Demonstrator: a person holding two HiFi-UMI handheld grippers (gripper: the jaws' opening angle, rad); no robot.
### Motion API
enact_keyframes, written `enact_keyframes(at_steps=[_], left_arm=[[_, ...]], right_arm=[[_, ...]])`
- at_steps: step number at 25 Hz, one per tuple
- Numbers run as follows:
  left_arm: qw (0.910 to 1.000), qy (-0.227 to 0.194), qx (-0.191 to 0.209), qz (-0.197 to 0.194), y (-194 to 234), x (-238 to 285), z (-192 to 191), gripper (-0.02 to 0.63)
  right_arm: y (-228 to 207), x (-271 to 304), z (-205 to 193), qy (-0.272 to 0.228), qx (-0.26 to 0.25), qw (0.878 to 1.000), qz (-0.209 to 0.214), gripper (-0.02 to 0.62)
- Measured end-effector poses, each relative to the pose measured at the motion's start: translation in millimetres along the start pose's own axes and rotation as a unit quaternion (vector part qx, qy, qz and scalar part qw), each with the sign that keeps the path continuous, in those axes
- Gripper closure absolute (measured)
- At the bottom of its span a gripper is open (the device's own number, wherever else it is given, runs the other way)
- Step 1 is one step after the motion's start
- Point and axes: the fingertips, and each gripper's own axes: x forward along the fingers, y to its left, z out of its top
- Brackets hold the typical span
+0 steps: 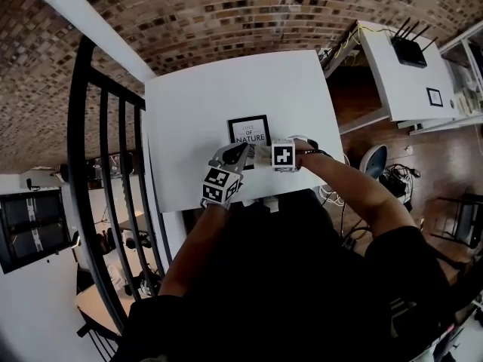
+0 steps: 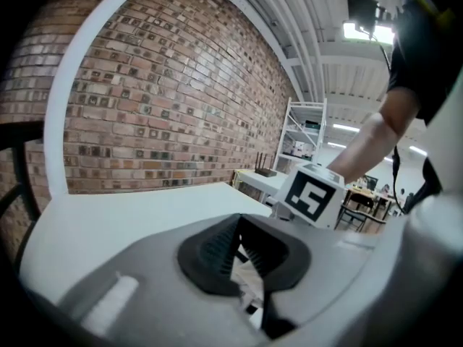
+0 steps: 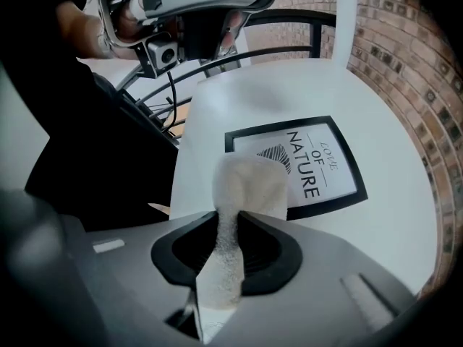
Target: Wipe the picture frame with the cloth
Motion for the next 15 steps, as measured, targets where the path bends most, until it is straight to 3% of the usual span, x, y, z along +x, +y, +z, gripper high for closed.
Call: enact_keyframes(at_steps=[3,7,10,12,15], left_arm=[[1.0000,0.000,0.001,-0.003,-2.7,3.5,1.0,0.604],[1.0000,-0.004,0.002,0.001,3.1,1.7,5.8,0.604],[0.9999,-0.014,-0.001,0.010,11.0,-5.7,12.1,0.604],[0.9996,-0.021,-0.003,0.019,19.2,-11.7,16.1,0.604],[0.9990,-0.035,-0.005,0.026,26.4,-20.3,24.0,0.604]], right_arm=[[11.6,-2.6,-0.7,-0.013,0.014,0.999,0.041,0.509],[-16.9,-26.1,1.5,-0.020,0.023,1.000,-0.007,0.509],[-35.1,-62.7,30.0,-0.107,0.055,0.992,-0.047,0.508],[-50.3,-96.3,52.0,-0.201,0.097,0.971,-0.091,0.509],[-63.7,-144.5,68.7,-0.332,0.133,0.919,-0.166,0.508]])
